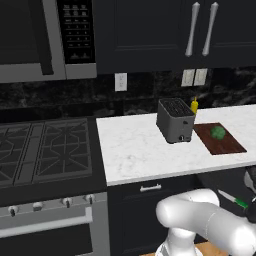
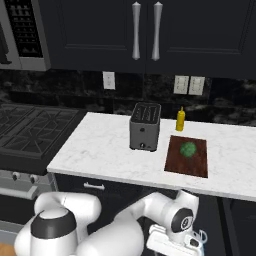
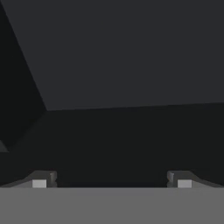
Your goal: Place the appropriate cutting tool for cutting the broccoli skin on the cutting board.
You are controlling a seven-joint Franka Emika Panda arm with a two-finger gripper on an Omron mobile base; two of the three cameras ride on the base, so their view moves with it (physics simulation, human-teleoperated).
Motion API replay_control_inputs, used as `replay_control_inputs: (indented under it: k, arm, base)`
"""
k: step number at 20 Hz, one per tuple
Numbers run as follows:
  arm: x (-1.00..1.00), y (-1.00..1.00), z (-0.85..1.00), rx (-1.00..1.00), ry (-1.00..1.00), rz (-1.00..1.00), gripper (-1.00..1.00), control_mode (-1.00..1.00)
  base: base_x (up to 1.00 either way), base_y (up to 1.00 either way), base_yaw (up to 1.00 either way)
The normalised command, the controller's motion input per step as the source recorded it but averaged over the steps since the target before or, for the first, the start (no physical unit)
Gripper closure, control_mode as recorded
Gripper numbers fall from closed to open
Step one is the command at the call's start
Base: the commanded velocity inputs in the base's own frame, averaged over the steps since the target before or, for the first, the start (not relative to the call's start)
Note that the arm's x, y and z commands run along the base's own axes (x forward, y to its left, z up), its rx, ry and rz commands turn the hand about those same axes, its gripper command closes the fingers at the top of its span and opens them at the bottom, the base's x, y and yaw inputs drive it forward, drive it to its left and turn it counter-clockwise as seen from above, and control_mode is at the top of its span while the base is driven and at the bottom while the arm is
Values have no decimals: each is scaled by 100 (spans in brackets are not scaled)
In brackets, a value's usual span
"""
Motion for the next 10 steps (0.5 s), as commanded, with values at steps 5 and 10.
replay_control_inputs:
  k: [5,10]
  arm:
    - [-3,-7,43,0,0,0,-100,-100]
    - [49,4,21,0,0,1,-100,-100]
  base:
    - [0,0,0]
    - [0,0,0]
